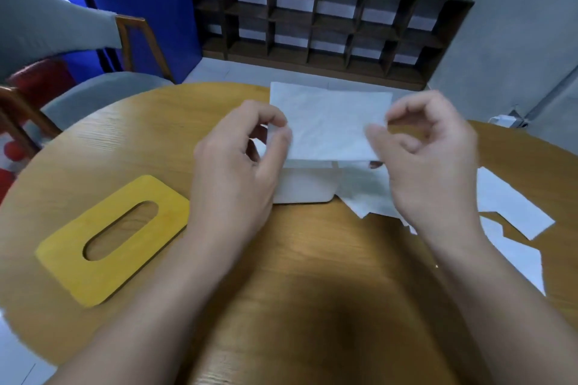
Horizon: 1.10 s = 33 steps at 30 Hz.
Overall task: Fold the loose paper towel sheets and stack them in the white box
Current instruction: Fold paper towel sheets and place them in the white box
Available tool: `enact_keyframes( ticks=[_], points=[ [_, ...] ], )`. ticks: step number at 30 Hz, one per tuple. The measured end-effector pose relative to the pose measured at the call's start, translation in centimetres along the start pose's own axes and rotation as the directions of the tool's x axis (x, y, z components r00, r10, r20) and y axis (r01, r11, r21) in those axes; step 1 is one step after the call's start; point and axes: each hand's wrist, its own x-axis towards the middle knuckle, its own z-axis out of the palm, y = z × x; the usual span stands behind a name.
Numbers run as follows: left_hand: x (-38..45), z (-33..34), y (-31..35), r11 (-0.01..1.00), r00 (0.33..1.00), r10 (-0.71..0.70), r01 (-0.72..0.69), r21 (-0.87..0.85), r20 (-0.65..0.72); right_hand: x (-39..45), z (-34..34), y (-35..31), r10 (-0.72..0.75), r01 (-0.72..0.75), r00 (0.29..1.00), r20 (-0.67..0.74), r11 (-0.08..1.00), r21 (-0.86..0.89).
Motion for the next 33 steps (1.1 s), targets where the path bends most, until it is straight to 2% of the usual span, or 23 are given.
enact_keyframes(
  ticks=[2,6,10,15,20,23,27,30,33],
  points=[
    [1.0,0.0,-1.6,0.997,0.999,-0.029,0.031,0.07,-0.018,2.0,2.0,0.4,-0.039,0.05,0.995,0.088,0.991,-0.127],
    [1.4,0.2,-4.2,0.968,0.996,-0.088,0.088,0.237,-0.013,4.0,4.5,1.6,-0.004,0.099,0.964,0.268,0.935,-0.341],
    [1.7,0.2,-4.7,0.933,0.994,-0.113,0.108,0.342,-0.006,4.1,4.9,1.6,0.022,0.196,0.929,0.37,0.817,-0.542],
    [1.7,0.2,-4.7,0.896,0.996,-0.088,0.077,0.438,0.006,4.3,4.7,1.0,0.054,0.239,0.901,0.43,0.765,-0.598],
    [1.9,0.1,-4.5,0.865,1.0,0.016,-0.025,0.502,0.022,5.2,4.5,-0.1,0.071,0.348,0.874,0.48,0.598,-0.722],
    [1.8,0.4,-4.3,0.858,0.995,0.041,-0.079,0.507,0.086,5.5,4.8,0.0,0.105,0.367,0.84,0.533,0.614,-0.699],
    [1.9,0.5,-4.2,0.852,0.995,-0.001,-0.049,0.521,0.096,5.6,4.4,0.4,0.111,0.333,0.836,0.537,0.675,-0.659],
    [1.6,0.8,-3.2,0.864,0.992,0.109,-0.128,0.486,0.067,4.8,2.7,0.0,-0.03,0.365,0.871,0.49,0.708,-0.605],
    [0.4,2.2,-1.2,0.884,0.969,0.234,-0.245,0.398,0.076,2.9,-0.2,-0.1,-0.147,0.344,0.914,0.377,0.774,-0.532]
  ],
)
